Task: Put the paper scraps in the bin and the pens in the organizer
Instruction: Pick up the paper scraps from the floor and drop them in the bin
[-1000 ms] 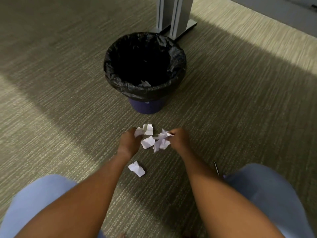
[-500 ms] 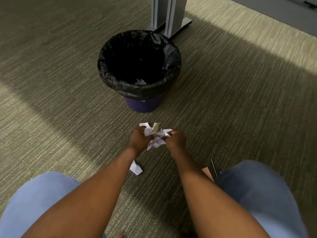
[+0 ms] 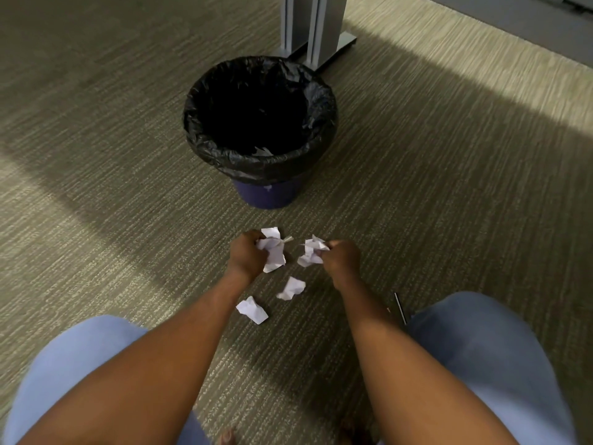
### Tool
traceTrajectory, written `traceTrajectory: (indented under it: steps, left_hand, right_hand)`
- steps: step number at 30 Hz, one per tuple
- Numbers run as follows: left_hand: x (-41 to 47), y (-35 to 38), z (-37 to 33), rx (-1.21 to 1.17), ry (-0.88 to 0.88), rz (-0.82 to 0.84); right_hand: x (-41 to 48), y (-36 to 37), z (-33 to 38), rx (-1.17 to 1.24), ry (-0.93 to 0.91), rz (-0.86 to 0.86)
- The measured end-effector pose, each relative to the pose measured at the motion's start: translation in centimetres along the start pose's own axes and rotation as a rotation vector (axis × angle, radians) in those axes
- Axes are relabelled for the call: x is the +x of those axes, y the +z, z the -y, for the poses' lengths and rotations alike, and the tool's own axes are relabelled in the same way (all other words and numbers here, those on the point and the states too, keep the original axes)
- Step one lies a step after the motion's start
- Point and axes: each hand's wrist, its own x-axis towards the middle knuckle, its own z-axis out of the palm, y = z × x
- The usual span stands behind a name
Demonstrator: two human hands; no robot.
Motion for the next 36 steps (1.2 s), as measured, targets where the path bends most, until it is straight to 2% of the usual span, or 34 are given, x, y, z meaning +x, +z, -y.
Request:
traceTrajectory:
  steps: [4, 10, 14, 17, 20, 23, 29, 36]
  left_hand:
    - [0.8, -1.8, -1.1, 0.040, 0.062, -0.059]
    - [1.7, -6.2, -5.3, -0.039, 0.212, -0.263]
    - [2.9, -10.2, -8.7, -0.155, 0.339, -0.424]
    - [4.5, -12.9, -10.9, -0.194, 0.371, -0.511]
    - [6.7, -14.5, -12.2, -0.049, 0.336, -0.511]
    - [9.1, -15.3, -12.3, 0.045, 0.293, -0.467]
    - [12.4, -14.5, -12.1, 0.066, 0.345, -0.347]
    - [14.8, -13.1, -11.5, 0.135, 0.315, -0.270]
  right_hand:
    - [0.0, -1.8, 0.8, 0.007, 0.013, -0.061]
    - [-1.1, -5.6, 5.5, 0.410, 0.004, -0.110]
    - [-1.4, -8.8, 10.4, 0.588, -0.174, -0.132]
    - [-0.2, -9.9, 14.6, 0.642, -0.321, -0.150]
    - [2.0, -9.7, 18.3, 0.546, -0.412, -0.198]
    - [4.4, -9.1, 21.0, 0.422, -0.420, -0.234]
    - [8.0, -7.6, 23.0, 0.038, -0.419, -0.226]
    - [9.2, -6.0, 23.1, -0.201, -0.480, -0.210]
